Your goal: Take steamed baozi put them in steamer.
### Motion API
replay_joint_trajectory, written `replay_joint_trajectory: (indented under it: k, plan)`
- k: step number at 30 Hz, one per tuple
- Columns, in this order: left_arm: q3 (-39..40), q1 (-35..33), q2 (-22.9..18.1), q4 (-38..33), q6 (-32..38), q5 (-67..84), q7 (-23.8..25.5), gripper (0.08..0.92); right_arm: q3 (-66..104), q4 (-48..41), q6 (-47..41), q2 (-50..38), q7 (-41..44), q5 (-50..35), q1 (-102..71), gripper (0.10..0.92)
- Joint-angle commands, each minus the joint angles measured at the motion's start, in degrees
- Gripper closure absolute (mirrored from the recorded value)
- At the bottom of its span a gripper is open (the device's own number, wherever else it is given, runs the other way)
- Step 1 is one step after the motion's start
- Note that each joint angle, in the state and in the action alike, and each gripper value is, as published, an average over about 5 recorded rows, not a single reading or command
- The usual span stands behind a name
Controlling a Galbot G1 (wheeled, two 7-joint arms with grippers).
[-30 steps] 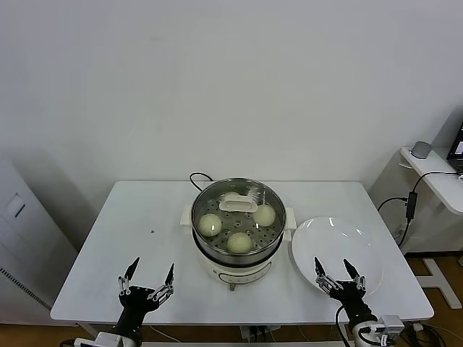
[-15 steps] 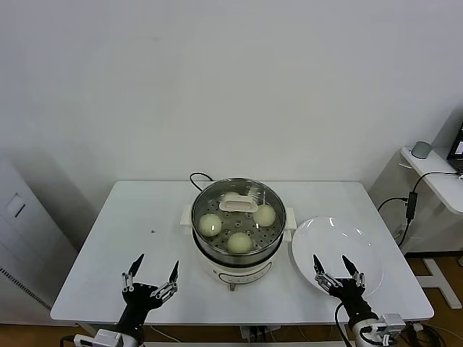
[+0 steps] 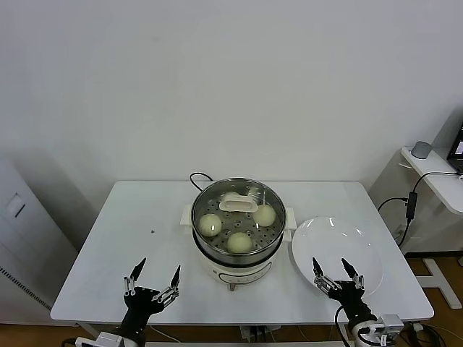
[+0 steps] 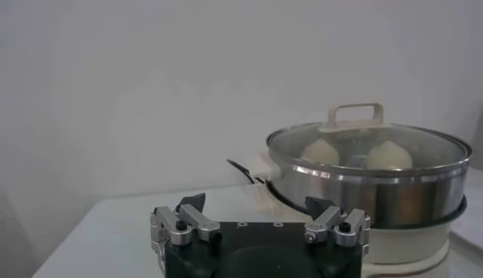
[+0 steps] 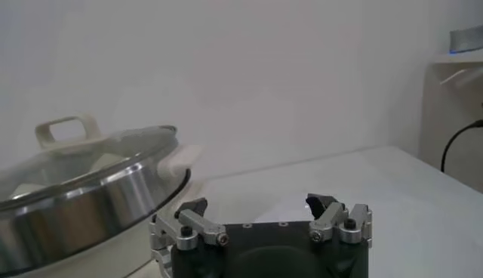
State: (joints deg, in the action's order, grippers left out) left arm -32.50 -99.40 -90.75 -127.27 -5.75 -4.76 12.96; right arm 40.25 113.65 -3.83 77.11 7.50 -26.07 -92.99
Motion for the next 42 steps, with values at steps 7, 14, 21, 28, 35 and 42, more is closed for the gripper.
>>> replay_joint_trajectory:
  k: [7,14,21,28,35,42]
  plan:
    - [0.1,-1.2,0.0,-1.1,-0.1,-0.4,0.2,0.177,-0.8,0.1,0.1,0.5,-0.2,1.1,-0.2,0.203]
    - [0.5,-1.5,-0.2,-1.5,0.1,-1.0,0.1,0.177,-0.7,-0.1,0.9,0.3,-0.5,1.0,-0.4,0.203]
    - [0.5,-1.8,-0.3,-2.1,0.0,-1.3,0.1,0.177,-0.6,-1.0,2.4,-0.1,1.3,-0.7,-0.3,0.203]
    - [0.4,-2.4,-0.5,-3.0,-0.1,-1.5,0.0,0.177,-0.6,-0.8,1.8,-1.7,2.2,-0.2,-1.2,0.203]
    - [0.4,-2.7,-0.8,-3.2,-0.2,-1.8,0.0,0.177,-0.4,-0.7,2.4,-1.7,2.3,0.1,-1.0,0.203]
    - [0.5,-2.9,-1.0,-3.3,-0.1,-1.8,0.0,0.177,-0.2,-0.5,2.9,-1.7,2.8,0.6,-1.2,0.203]
